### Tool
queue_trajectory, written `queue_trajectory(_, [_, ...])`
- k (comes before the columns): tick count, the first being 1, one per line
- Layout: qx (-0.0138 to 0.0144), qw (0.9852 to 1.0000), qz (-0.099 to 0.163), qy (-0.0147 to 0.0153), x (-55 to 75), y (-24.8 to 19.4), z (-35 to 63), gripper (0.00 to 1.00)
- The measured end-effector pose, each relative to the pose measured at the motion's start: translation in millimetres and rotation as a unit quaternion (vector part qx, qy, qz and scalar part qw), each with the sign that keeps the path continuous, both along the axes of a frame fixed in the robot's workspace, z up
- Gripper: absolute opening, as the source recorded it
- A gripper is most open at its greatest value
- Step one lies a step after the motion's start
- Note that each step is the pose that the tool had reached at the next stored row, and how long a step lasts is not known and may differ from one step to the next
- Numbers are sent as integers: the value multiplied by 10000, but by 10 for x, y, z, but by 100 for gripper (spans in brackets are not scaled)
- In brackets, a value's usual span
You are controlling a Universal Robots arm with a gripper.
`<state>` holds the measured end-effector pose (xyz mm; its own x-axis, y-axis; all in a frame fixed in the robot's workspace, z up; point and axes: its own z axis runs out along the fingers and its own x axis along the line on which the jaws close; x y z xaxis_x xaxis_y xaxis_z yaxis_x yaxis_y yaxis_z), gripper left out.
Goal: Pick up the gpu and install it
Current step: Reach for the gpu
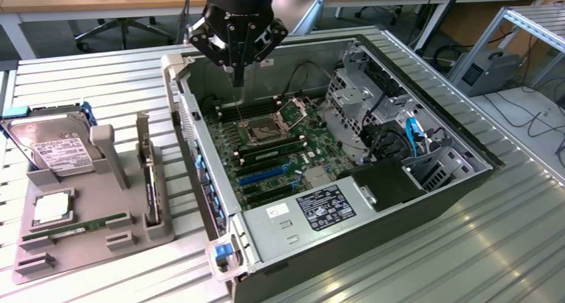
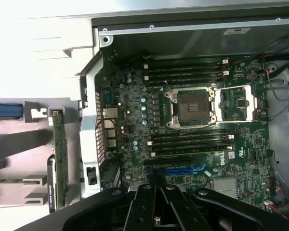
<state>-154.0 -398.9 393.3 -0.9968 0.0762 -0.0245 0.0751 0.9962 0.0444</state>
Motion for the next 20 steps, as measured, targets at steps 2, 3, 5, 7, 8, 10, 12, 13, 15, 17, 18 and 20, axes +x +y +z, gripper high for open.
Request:
queue_trajectory(2, [0, 10000, 0, 0, -5, 0, 0, 11])
queue_trajectory(3, [0, 10000, 0, 0, -7, 0, 0, 11])
queue_trajectory(5, [0, 10000, 0, 0, -13, 0, 0, 11])
queue_trajectory(7, [0, 10000, 0, 0, -22, 0, 0, 11])
queue_trajectory(8, [0, 10000, 0, 0, -25, 0, 0, 11])
queue_trajectory(10, [0, 10000, 0, 0, -32, 0, 0, 11])
queue_trajectory(12, [0, 10000, 0, 0, -38, 0, 0, 11])
queue_trajectory(13, [0, 10000, 0, 0, -42, 0, 0, 11])
queue_trajectory(15, [0, 10000, 0, 0, -48, 0, 0, 11])
queue_trajectory(17, [0, 10000, 0, 0, -54, 0, 0, 11])
queue_trajectory(18, [0, 10000, 0, 0, -58, 0, 0, 11])
queue_trajectory(20, [0, 10000, 0, 0, -64, 0, 0, 11])
